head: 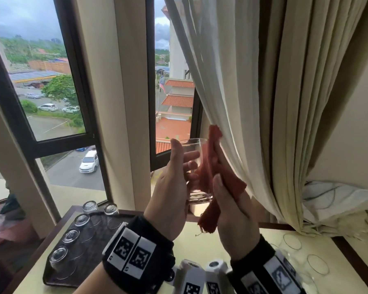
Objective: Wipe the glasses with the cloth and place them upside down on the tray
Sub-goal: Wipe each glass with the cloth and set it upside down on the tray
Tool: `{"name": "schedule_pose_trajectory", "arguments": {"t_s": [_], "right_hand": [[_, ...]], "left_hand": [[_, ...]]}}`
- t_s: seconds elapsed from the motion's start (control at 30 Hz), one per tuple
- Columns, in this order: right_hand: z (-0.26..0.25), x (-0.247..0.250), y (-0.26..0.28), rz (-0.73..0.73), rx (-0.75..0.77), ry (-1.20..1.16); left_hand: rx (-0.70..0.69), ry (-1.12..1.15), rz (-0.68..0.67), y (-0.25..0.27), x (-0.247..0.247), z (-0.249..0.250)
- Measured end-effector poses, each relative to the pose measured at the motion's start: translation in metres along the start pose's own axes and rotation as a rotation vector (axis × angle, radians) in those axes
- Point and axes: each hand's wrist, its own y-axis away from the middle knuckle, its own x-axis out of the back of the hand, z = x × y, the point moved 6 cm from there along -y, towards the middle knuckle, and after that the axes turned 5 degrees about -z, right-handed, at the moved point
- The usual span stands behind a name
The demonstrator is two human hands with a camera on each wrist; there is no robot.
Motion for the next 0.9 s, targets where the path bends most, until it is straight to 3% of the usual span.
{"name": "schedule_pose_trajectory", "arguments": {"t_s": [0.07, 0.13, 0.2, 0.23, 0.3, 0.37, 0.5, 0.63, 0.77, 0.8, 0.9], "right_hand": [[-0.018, -0.013, -0.015, -0.083, 0.175, 0.093], [-0.015, -0.028, -0.039, -0.131, 0.175, 0.154], [-0.005, -0.037, -0.038, -0.21, 0.318, 0.333], [0.004, -0.037, -0.029, -0.225, 0.322, 0.342], [0.025, -0.032, -0.001, -0.138, 0.114, 0.06], [0.026, -0.02, 0.025, -0.098, 0.033, 0.101], [0.022, -0.01, -0.001, -0.011, -0.066, 0.058], [0.002, -0.01, -0.01, 0.002, 0.057, 0.097], [0.02, -0.021, -0.015, -0.11, 0.24, 0.627], [0.031, -0.022, -0.006, -0.171, 0.255, 0.669], [0.038, -0.016, 0.035, -0.239, 0.166, 0.486]], "left_hand": [[0.009, 0.048, 0.026, 0.002, -0.002, 0.002], [0.014, 0.083, 0.032, 0.002, 0.0, 0.007], [0.037, 0.067, -0.009, 0.002, 0.002, 0.013], [0.035, 0.043, -0.025, 0.001, 0.004, 0.016], [0.009, -0.014, 0.002, -0.001, 0.013, 0.021], [-0.012, -0.025, -0.005, -0.002, 0.016, 0.021], [-0.039, -0.032, -0.065, 0.001, 0.007, 0.015], [-0.012, -0.017, 0.034, 0.005, 0.008, 0.006], [0.008, -0.019, 0.031, 0.003, 0.013, 0.008], [0.019, -0.034, 0.028, 0.003, 0.015, 0.009], [0.032, -0.088, 0.048, 0.002, 0.023, 0.011]]}}
